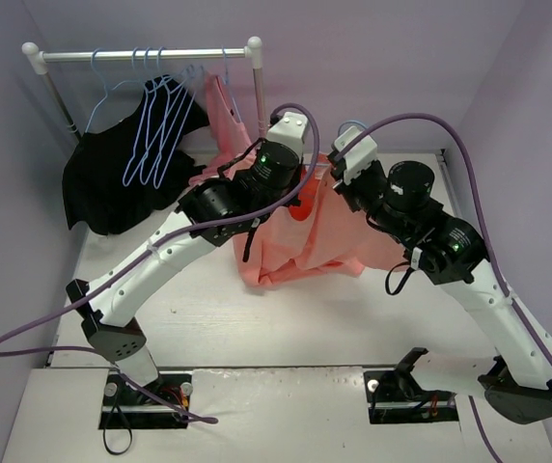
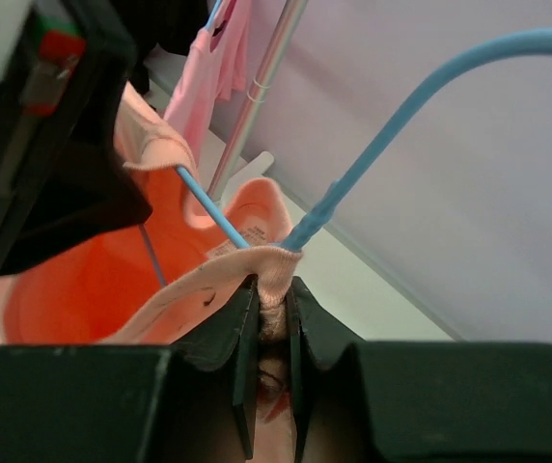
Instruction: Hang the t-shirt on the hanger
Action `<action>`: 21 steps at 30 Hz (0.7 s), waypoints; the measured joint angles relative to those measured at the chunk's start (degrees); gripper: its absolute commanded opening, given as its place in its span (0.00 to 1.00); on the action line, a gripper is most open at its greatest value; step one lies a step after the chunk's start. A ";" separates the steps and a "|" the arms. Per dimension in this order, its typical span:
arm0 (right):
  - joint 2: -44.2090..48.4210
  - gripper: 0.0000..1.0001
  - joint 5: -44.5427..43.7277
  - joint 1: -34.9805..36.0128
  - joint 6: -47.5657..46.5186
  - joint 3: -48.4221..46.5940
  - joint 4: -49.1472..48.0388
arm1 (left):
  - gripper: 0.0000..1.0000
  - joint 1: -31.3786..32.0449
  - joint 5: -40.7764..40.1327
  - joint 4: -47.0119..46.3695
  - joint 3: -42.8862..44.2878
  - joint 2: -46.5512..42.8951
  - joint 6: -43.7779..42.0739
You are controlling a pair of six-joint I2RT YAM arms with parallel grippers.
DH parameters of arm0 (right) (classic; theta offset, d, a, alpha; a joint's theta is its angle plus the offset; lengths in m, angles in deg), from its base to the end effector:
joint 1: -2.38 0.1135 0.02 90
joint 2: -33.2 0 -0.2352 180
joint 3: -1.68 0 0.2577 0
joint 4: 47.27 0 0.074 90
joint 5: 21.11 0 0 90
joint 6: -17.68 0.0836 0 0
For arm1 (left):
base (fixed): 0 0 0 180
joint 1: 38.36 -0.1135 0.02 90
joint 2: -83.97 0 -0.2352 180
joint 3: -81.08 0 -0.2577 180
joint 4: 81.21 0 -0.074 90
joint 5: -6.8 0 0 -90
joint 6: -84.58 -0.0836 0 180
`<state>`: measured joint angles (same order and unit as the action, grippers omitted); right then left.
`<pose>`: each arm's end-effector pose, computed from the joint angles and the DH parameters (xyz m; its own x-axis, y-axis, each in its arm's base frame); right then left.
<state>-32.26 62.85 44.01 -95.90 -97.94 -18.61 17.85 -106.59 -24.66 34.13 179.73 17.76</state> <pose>0.2241 0.1874 0.4872 0.2986 -0.2668 -0.9163 -0.5051 0.7705 -0.3889 0.2450 -0.3064 0.4539 -0.3868 -0.0715 -0.9194 0.4374 0.8635 -0.2512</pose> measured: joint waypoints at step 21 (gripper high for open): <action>1.36 0.00 -0.43 0.04 0.03 2.56 -2.16 | 0.00 3.28 -0.56 -1.79 -7.02 -7.33 3.64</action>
<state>-30.91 62.43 44.05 -95.87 -95.39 -20.77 21.13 -107.15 -26.45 27.11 172.39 21.39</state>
